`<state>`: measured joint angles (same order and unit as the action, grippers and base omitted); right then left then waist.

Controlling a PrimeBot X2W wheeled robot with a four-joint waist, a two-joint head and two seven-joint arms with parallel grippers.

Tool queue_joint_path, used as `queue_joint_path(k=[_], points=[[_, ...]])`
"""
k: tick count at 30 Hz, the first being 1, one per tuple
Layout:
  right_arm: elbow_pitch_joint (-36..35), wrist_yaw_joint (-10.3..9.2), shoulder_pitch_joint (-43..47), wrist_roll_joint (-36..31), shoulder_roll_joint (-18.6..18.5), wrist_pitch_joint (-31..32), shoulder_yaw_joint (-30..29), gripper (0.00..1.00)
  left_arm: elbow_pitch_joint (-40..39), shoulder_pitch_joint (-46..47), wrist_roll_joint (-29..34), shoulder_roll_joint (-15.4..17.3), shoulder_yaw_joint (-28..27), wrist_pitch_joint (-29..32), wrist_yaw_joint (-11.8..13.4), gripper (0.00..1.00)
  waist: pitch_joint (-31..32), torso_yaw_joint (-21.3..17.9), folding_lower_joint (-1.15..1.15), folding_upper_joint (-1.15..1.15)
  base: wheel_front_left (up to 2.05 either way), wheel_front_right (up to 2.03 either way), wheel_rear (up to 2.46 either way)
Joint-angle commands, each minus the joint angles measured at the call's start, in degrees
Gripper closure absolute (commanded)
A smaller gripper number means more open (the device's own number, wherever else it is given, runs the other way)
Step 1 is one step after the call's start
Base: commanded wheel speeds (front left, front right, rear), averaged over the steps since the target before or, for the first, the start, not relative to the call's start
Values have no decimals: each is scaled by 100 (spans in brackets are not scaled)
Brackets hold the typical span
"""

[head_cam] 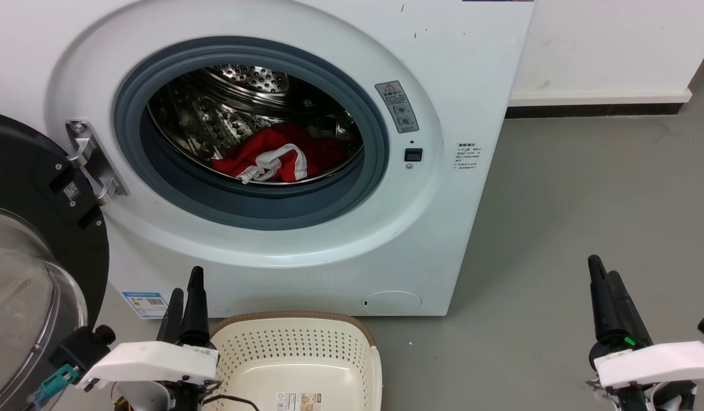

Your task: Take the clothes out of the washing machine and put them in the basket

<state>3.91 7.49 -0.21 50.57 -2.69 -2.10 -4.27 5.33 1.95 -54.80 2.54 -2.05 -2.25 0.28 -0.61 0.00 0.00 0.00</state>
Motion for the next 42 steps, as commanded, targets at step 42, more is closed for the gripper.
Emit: queue_joint_path(k=[42], points=[[-755, 0, 520, -3295, -29, -772, 345, 0, -778, -398, 3096, 202, 535, -760, 533, 0, 14, -4, 0, 0, 0, 0, 0]])
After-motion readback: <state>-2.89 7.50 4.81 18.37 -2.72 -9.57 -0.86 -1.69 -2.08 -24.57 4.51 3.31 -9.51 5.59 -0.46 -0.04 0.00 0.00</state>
